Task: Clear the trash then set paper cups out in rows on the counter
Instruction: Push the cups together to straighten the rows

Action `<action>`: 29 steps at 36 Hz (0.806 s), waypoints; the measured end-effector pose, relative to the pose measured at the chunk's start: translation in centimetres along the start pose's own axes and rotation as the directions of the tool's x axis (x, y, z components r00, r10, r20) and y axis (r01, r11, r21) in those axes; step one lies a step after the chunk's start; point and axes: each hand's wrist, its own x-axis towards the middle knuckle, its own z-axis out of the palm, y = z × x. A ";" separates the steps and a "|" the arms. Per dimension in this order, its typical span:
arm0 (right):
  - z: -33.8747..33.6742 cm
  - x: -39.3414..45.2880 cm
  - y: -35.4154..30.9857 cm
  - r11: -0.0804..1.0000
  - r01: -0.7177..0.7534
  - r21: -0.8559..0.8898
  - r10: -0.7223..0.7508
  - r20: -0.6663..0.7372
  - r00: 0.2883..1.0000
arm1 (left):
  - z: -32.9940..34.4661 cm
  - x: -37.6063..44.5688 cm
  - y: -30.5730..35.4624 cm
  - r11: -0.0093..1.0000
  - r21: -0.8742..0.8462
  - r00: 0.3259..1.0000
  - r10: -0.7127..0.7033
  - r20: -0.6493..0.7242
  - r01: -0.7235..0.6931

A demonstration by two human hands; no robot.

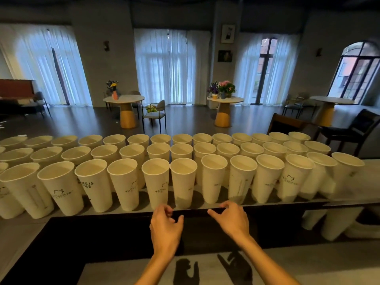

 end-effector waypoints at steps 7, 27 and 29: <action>-2.8 1.1 3.2 0.996 -0.077 0.034 0.079 -0.070 0.994 | 5.5 -1.8 4.0 0.990 0.033 0.980 0.131 0.152 -0.138; -3.1 6.6 4.4 0.999 -0.044 -0.017 0.043 -0.043 0.998 | 12.6 2.9 6.7 0.993 0.115 0.988 -0.033 0.148 0.016; -3.1 6.9 4.4 0.999 -0.025 -0.030 0.023 -0.040 0.999 | 12.6 3.0 6.6 0.994 0.107 0.990 -0.021 0.142 0.006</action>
